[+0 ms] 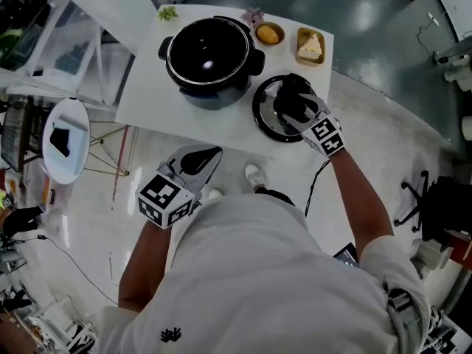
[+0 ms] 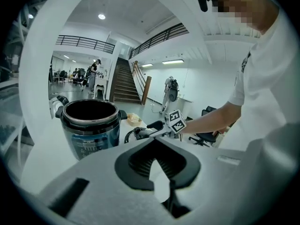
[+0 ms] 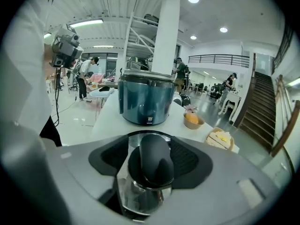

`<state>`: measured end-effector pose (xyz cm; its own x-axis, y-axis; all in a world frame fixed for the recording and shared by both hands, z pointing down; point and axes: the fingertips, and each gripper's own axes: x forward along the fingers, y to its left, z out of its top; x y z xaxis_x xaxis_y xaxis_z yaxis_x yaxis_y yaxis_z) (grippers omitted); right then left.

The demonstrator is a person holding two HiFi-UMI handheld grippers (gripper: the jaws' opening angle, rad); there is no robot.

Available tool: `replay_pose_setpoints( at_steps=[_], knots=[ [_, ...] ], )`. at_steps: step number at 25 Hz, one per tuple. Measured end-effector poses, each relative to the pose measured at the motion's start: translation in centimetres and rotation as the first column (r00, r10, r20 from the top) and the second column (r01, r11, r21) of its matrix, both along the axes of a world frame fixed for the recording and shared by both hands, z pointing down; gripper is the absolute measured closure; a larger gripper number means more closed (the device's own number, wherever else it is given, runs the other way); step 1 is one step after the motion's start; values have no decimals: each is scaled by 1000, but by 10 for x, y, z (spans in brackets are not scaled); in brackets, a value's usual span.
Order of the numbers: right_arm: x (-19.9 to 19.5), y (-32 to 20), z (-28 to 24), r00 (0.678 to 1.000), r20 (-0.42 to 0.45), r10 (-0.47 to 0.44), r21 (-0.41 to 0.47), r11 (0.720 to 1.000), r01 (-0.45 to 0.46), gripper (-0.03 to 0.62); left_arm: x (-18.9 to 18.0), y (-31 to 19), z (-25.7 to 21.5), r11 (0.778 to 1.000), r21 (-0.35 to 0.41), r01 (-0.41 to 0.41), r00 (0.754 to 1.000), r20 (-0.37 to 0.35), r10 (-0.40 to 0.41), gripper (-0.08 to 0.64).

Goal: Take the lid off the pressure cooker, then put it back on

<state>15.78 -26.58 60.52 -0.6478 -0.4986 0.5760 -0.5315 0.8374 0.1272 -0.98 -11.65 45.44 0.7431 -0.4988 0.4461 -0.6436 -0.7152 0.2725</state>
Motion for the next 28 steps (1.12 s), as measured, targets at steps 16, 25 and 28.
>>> replay_pose_setpoints(
  at_steps=[16,25,28],
  knots=[
    [-5,28,-35,994,19,104,55,993,-105,309,-35,34,-4,998,22,-59,998,-19,59,552],
    [5,5,-2,999,-10,49,15,999,-49,285,-20,19,3,1000,1,-29,1000,1,29,552],
    [7,-1,10,1000,-16,22,-6,1000,-22,269,-12,12,6,1000,-11,-16,1000,5,16,552]
  ],
)
